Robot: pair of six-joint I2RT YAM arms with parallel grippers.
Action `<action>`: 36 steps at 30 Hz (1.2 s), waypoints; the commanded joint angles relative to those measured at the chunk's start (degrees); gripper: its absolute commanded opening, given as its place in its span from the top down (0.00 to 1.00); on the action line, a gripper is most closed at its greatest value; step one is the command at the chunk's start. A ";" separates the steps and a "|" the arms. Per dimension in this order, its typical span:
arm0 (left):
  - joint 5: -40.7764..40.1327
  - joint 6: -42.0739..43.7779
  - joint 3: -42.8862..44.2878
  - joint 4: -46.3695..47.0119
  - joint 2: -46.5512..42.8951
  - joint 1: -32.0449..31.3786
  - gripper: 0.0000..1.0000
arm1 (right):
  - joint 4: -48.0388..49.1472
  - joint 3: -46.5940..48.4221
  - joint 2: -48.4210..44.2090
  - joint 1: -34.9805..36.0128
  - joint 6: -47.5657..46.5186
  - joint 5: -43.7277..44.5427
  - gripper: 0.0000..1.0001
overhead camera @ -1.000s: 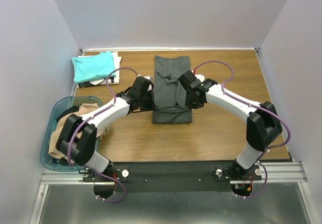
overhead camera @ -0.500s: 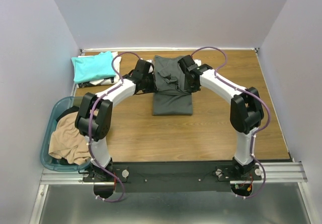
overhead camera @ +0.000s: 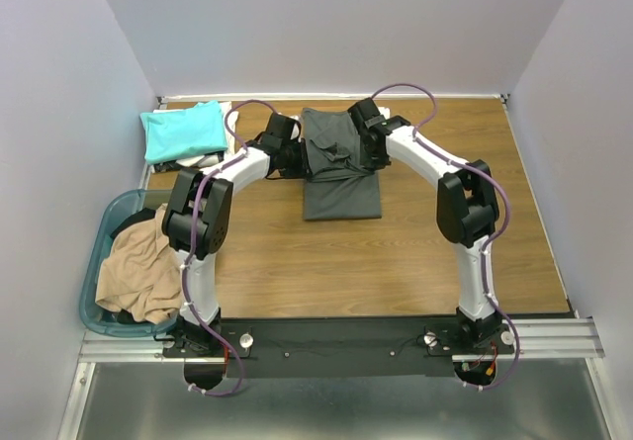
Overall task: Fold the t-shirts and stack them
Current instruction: Fold the tshirt
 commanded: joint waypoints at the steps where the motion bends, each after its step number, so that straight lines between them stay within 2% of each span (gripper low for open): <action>1: -1.01 1.51 2.44 0.94 0.55 0.73 0.48 | -0.33 3.85 2.25 -0.92 -2.22 -0.22 0.60; 3: -2.59 1.86 2.70 0.76 -0.93 0.73 0.45 | -0.24 5.52 1.99 -0.92 -3.01 -1.53 0.41; 6: -3.48 2.12 0.96 1.37 -3.83 0.64 0.45 | -0.24 6.41 0.33 -0.92 -4.24 -3.11 0.38; 12: -1.99 1.42 -8.71 4.71 -10.43 -0.50 0.45 | 0.37 1.67 -4.86 -0.83 -4.69 -10.23 0.37; 15: -0.50 -0.42 -14.06 8.21 -13.24 -2.34 0.45 | 1.95 -2.89 -7.24 -0.39 -3.37 -16.98 0.38; 21: 0.21 -2.98 -20.67 11.22 -12.55 -5.41 0.45 | 4.06 -7.38 -7.95 1.01 -1.70 -22.01 0.39; 28: -0.40 -3.68 -23.14 12.01 -9.47 -8.85 0.45 | 5.47 -8.71 -4.87 2.07 -1.34 -22.28 0.41; 36: -3.83 -2.80 -24.54 8.85 -7.54 -9.99 0.46 | 6.35 -4.76 0.92 2.07 -1.78 -19.74 0.41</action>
